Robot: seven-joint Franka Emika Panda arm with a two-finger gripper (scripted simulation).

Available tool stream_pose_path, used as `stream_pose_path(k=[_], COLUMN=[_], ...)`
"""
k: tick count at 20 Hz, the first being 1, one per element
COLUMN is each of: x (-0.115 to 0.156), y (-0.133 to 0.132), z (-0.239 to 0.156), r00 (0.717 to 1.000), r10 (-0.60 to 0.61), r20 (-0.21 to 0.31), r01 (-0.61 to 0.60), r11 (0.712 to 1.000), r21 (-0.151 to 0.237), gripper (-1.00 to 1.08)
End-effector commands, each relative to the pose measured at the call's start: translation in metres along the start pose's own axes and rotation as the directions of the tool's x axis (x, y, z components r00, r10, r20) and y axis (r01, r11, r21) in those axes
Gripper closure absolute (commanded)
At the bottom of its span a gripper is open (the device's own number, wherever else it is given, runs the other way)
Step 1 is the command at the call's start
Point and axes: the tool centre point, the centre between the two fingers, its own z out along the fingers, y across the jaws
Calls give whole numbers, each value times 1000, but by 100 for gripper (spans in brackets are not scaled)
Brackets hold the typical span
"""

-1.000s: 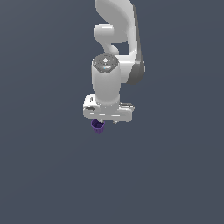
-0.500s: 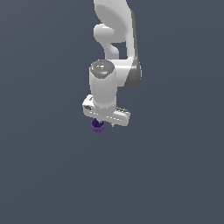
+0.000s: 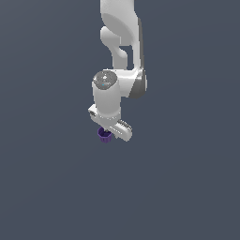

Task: Pick up the object and move it to a goal position.

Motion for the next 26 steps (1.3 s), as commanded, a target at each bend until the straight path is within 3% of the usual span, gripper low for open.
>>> stream_pose_path(k=[1, 12, 26], x=[0, 0, 0], y=[5, 19, 22], z=[6, 22, 37], r00=[997, 955, 943], r10=[79, 298, 333], r20=[-1, -6, -7], r01=[-79, -298, -333], r11=[997, 955, 943], r21=[0, -1, -2], gripper=[-20, -20, -20])
